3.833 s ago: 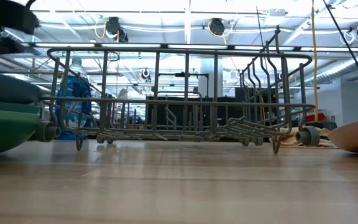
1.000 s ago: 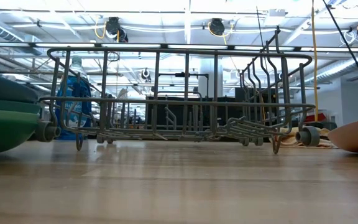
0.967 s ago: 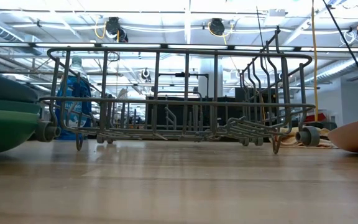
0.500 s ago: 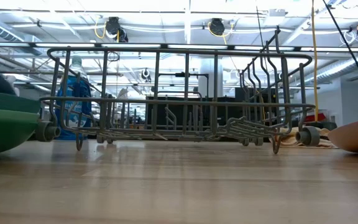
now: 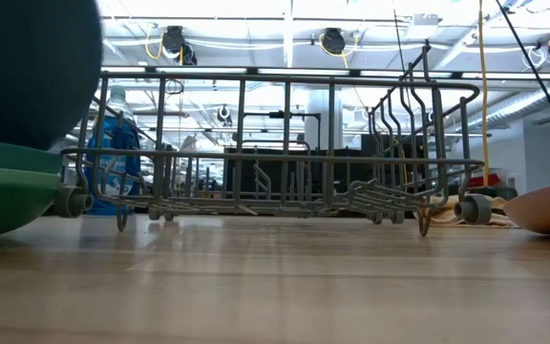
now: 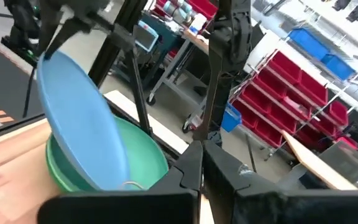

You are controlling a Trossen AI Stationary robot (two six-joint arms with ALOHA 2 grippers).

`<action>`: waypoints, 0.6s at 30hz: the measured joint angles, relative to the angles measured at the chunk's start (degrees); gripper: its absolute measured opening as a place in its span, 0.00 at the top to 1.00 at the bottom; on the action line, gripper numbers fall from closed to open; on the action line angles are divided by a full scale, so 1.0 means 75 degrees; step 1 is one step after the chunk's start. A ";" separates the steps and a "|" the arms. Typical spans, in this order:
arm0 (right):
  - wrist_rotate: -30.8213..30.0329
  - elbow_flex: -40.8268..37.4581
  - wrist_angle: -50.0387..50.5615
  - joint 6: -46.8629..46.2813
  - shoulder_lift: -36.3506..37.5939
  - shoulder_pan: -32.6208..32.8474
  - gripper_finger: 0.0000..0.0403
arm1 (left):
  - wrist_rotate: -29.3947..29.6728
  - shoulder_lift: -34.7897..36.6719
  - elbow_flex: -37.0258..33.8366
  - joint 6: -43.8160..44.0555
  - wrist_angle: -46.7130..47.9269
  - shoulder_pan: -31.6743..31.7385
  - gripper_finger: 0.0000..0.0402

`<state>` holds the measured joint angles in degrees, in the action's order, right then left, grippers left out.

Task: Sort dishes
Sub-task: Put the blue plate into the dish rack

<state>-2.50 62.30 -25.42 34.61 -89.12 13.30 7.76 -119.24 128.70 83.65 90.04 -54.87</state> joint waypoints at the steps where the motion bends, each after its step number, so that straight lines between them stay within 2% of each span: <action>1: -0.0108 0.0000 0.0007 0.0038 0.0040 0.0014 0.98 | 0.0090 0.0122 0.0000 -0.0004 -0.0004 -0.0008 1.00; 4: -0.0460 0.0000 0.0070 0.0071 0.0186 0.0050 0.98 | 0.0435 0.0533 0.0000 -0.0024 -0.0006 -0.0084 1.00; 11: -0.0713 0.0000 0.1198 0.0222 0.0839 0.0143 0.98 | 0.2086 0.1748 0.0000 -0.0087 -0.0054 -0.0303 1.00; 14: -0.1088 0.0000 0.1690 0.0197 0.1167 0.0198 0.98 | 0.2741 0.2279 0.0000 -0.0492 -0.0238 -0.0387 1.00; 18: -0.1107 0.0000 0.2149 0.0006 0.1548 0.0240 0.98 | 0.3568 0.2998 0.0000 -0.1260 -0.0405 -0.0452 1.00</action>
<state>-10.80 62.30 -9.30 34.65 -77.51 15.10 34.52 -96.75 128.70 74.19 87.00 -58.26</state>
